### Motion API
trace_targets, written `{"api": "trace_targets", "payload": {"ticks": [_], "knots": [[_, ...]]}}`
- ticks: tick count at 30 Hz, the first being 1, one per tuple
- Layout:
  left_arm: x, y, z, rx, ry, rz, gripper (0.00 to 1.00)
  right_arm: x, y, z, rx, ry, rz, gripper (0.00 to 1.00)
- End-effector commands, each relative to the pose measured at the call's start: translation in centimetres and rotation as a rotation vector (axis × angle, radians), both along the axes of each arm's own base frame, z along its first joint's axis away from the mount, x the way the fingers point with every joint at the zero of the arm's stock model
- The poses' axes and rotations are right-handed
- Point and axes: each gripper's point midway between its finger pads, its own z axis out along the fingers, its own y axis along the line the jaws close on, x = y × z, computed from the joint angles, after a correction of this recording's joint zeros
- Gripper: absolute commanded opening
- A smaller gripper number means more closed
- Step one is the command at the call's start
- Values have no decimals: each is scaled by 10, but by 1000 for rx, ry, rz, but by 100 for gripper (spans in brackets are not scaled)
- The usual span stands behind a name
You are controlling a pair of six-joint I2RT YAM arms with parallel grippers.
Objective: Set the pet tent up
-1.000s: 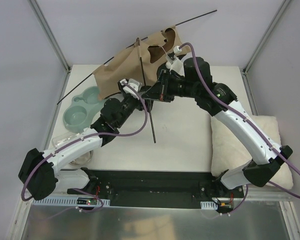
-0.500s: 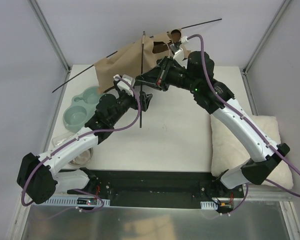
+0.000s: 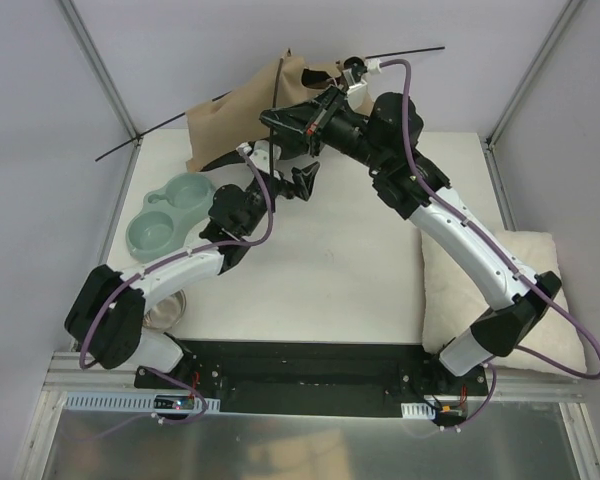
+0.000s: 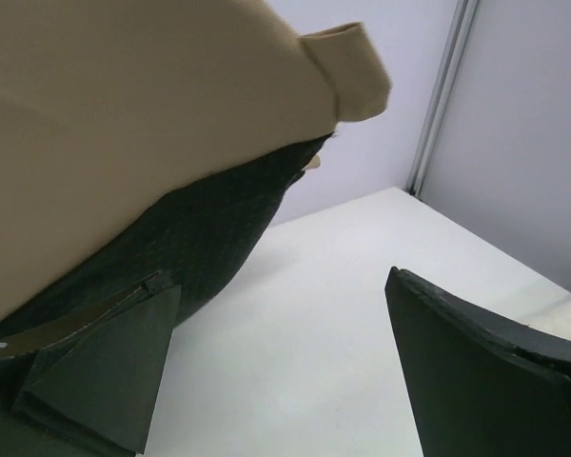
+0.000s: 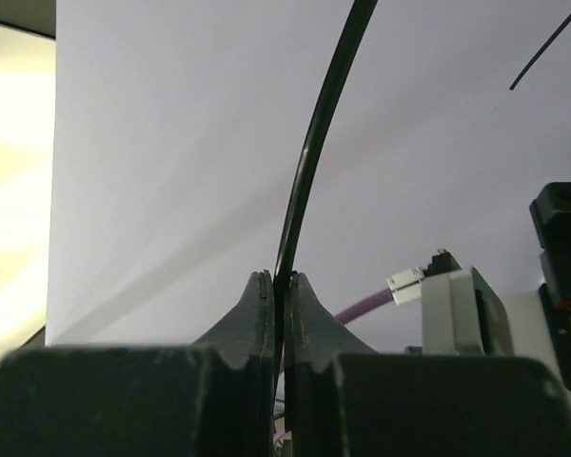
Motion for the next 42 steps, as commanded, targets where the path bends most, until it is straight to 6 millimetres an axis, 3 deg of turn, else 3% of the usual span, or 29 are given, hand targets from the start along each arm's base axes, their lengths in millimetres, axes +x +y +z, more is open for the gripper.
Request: {"api": "trace_targets", "payload": {"ticks": [1,5,10,17,23,29,33,35,39,40,41,42], "knots": [[-2,-14,66,-5,-301,-5,93,9,-11,54,152,-92,-62,0],[4,-24,65,30,-393,55,93,11,-10,56,153,-94,-65,0],[22,-14,70,-3,-430,206,92,13,-6,52,147,-82,-53,0],[29,-27,68,20,-452,192,89,15,-2,50,133,-83,-40,0],[38,-25,77,17,-459,235,70,17,2,42,113,-69,-31,0],[51,-27,90,8,-459,276,66,16,3,39,107,-63,-23,0],[57,-27,86,3,-436,295,61,15,3,39,105,-62,-20,0],[57,-25,84,4,-429,301,53,15,2,39,102,-65,-21,0],[52,-19,83,-4,-408,298,27,16,0,39,101,-65,-29,0],[51,-18,81,-3,-398,293,19,17,0,38,98,-63,-29,0],[50,-16,81,-10,-390,296,5,16,0,39,99,-64,-29,0],[49,-14,80,-12,-385,302,0,16,-1,38,98,-63,-29,0]]}}
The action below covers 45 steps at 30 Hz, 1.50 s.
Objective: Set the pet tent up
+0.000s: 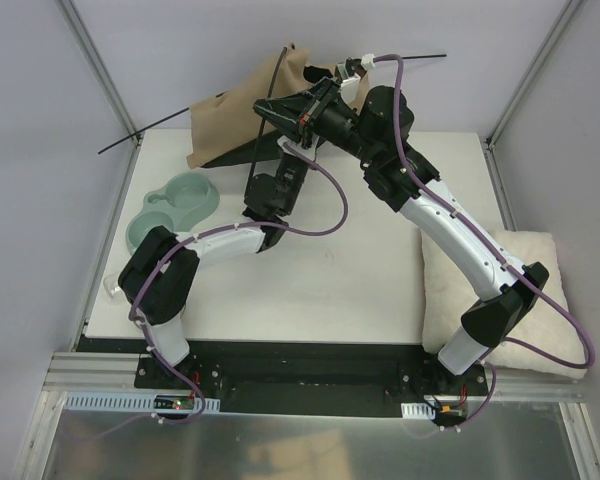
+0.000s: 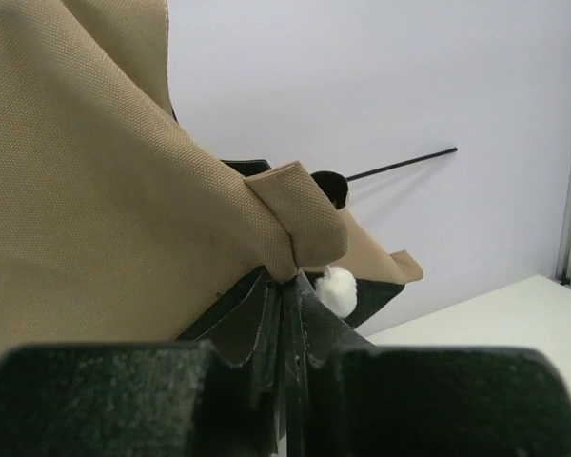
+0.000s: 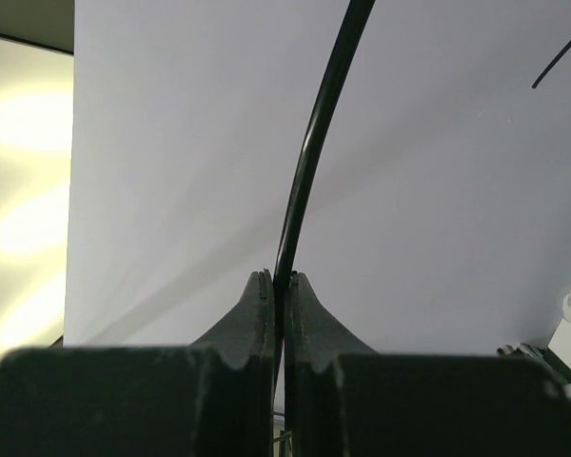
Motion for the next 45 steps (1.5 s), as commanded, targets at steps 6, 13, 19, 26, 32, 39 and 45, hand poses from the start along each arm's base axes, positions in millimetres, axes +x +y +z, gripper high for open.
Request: {"api": "trace_targets", "payload": {"ticks": [6,13,19,26,32,39,45], "knots": [[-21,33,31,-122,-46,34,0,-1,-13,27,42,-81,-24,0],[-28,46,27,-158,-4,-4,0,0,-14,25,36,-82,-26,0],[-43,55,11,-176,111,-175,0,5,-21,22,28,-92,-44,0],[-53,71,-1,-187,204,-245,0,15,-25,14,27,-132,-70,0],[-68,66,-12,-133,271,-356,0,28,-26,12,63,-185,-95,0],[-73,83,-28,-149,342,-374,0,37,-34,17,157,-203,-81,0],[-77,90,-38,-140,397,-387,0,40,-41,22,209,-213,-66,0]]}}
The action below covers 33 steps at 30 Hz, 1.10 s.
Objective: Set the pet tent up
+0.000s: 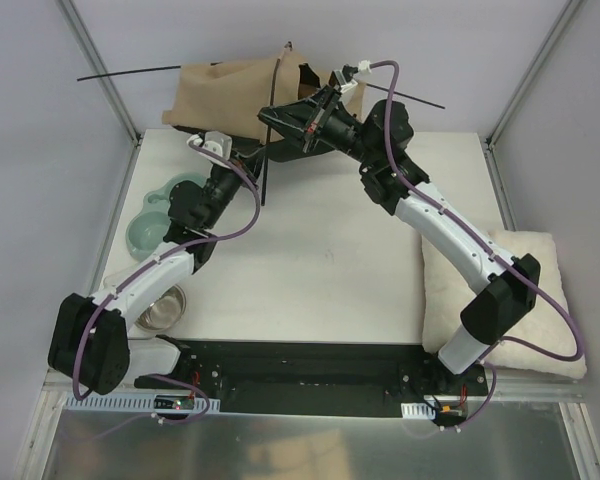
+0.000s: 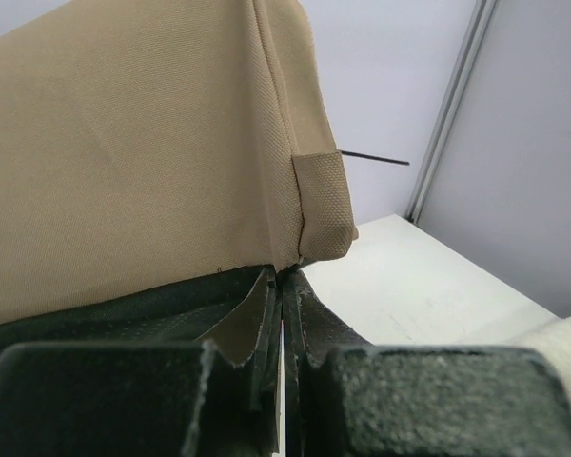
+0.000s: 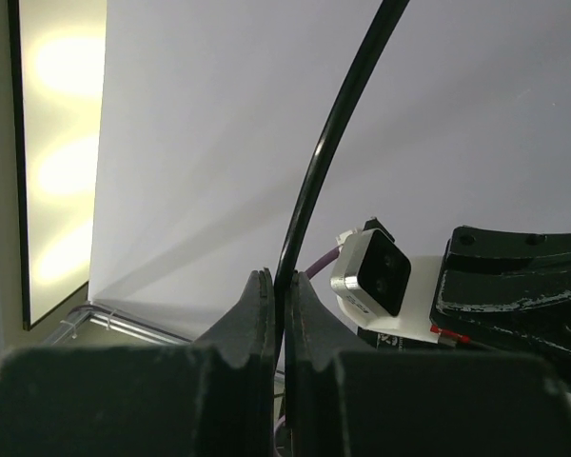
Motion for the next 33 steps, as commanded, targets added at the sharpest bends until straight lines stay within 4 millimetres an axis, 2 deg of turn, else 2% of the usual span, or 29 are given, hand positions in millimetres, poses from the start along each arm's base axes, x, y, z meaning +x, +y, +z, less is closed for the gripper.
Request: {"api": "trace_targets", "payload": {"ticks": [1,5,11,19,25,30,33], "knots": [[-17,-6,-20,10,95,-101,0,36,-37,37,135,-137,-177,0],[-25,0,-15,-6,147,-153,0,49,-39,21,64,-163,-239,0],[-35,-2,-14,-23,268,-223,0,82,-38,-9,-64,-219,-378,0],[-39,-7,-23,-71,411,-259,0,109,-17,-37,-122,-253,-525,0],[-46,-9,-29,-42,500,-279,0,114,-7,-46,-198,-301,-608,0],[-55,-19,-24,-106,620,-355,0,116,-3,-47,-236,-320,-693,0],[-60,-23,-34,-154,722,-377,0,120,-2,-47,-232,-306,-733,0]]}}
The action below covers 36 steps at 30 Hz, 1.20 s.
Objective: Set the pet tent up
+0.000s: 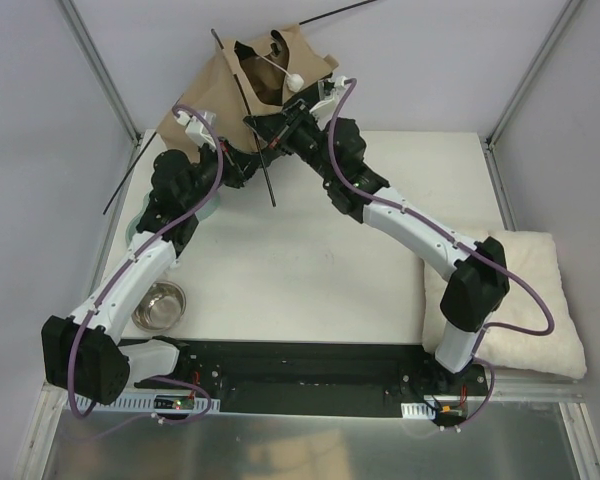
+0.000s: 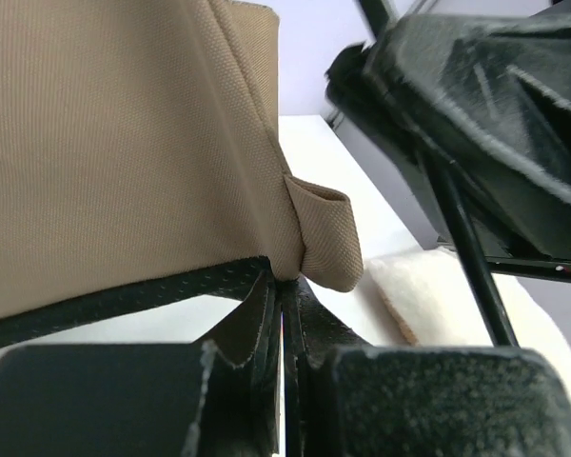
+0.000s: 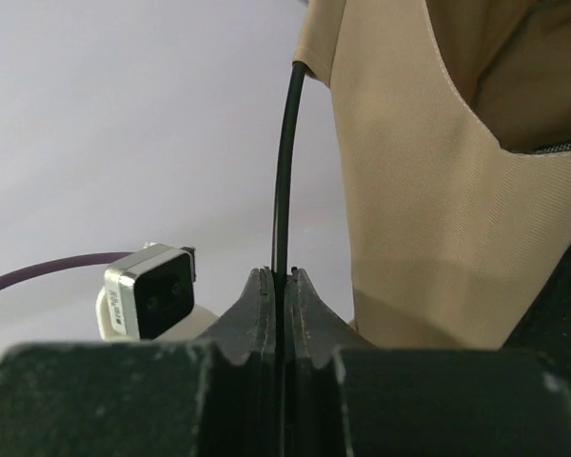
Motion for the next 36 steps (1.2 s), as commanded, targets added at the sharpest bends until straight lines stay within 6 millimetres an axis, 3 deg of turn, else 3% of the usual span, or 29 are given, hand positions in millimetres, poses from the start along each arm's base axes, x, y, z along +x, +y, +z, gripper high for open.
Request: {"api": "trace_targets", "payload": {"ticks": [1,10,17,25,32,36], "knots": [[-39,-31,-25,-74,268,-210,0,51,-40,35,76,-87,-323,0],[-61,-31,-45,-91,462,-233,0,75,-54,32,131,-49,-487,0],[-78,-28,-59,-78,567,-242,0,89,-61,45,181,-50,-573,0],[-97,-26,-69,-77,658,-262,0,106,-64,37,203,-33,-643,0],[-103,-27,-70,-86,708,-275,0,117,-56,26,196,-20,-669,0],[-96,-21,-69,-91,707,-230,0,120,-51,22,174,-22,-664,0]]}}
